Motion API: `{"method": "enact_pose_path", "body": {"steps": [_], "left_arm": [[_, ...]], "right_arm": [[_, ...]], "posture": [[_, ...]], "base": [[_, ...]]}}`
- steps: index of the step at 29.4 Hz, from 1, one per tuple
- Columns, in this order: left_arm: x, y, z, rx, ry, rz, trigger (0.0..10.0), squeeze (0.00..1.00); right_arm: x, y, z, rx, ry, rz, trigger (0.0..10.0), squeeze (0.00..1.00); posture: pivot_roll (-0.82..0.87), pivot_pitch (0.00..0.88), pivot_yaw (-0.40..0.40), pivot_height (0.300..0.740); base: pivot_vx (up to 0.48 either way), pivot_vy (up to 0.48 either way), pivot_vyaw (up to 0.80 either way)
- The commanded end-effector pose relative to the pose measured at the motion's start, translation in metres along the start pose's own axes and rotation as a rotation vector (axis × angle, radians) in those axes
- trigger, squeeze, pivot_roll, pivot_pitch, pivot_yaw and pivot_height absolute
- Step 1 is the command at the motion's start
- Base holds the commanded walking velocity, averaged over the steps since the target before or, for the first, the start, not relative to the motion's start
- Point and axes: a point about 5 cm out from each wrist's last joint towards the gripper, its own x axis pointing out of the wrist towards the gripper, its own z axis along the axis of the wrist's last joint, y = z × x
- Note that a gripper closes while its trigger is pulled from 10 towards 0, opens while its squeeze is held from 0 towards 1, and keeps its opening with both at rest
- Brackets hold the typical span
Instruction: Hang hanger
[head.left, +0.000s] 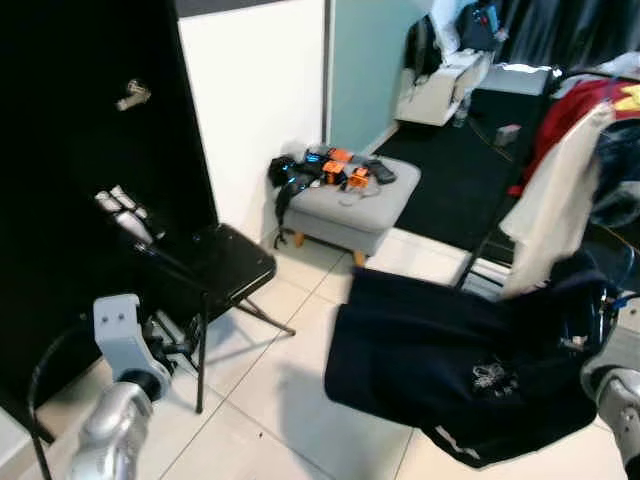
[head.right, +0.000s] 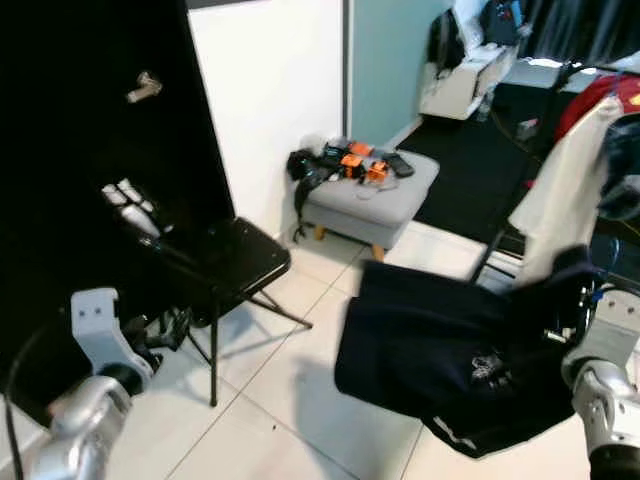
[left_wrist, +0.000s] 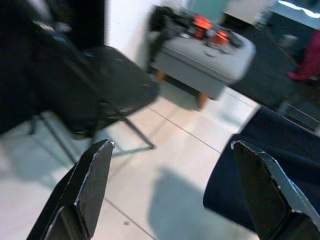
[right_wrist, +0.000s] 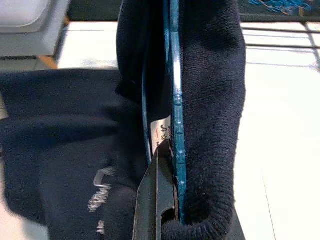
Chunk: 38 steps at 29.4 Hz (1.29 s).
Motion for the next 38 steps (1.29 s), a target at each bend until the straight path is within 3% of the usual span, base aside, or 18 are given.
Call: {"method": "enact_pose_path", "body": {"steps": [1,6,12,26,38], "left_arm": [[0.001,-0.002,-0.006,-0.029,-0.009,0.021,10.0,0.0],[0.006,-0.007,-0.001,-0.011,-0.031,0.038,10.0,0.0],[0.017,-0.023,0.015,0.092,-0.09,-0.002,10.0,0.0],[0.019,-0.026,0.003,0.16,-0.049,-0.032,10.0,0.0],[0.018,-0.026,-0.004,0.168,-0.029,-0.037,10.0,0.0]], "right_arm": [[0.002,-0.002,0.006,0.01,-0.035,-0.046,10.0,0.0],[0.004,0.001,0.007,0.035,-0.041,-0.083,10.0,0.0],[0.005,0.011,0.017,0.068,-0.104,-0.107,10.0,0.0],[0.008,0.023,0.038,0.06,-0.174,-0.07,10.0,0.0],[0.007,0.003,0.062,0.107,-0.233,-0.158,10.0,0.0]], "posture": [[-0.18,0.0,0.002,0.74],[-0.18,0.0,0.003,0.74],[-0.2,0.0,0.021,0.74],[-0.21,0.0,0.039,0.74],[-0.21,0.0,0.041,0.74]], "base": [[0.48,0.0,-0.52],[0.48,0.0,-0.63],[0.48,0.0,-0.69],[0.48,0.0,-0.03],[0.48,0.0,-0.77]]}}
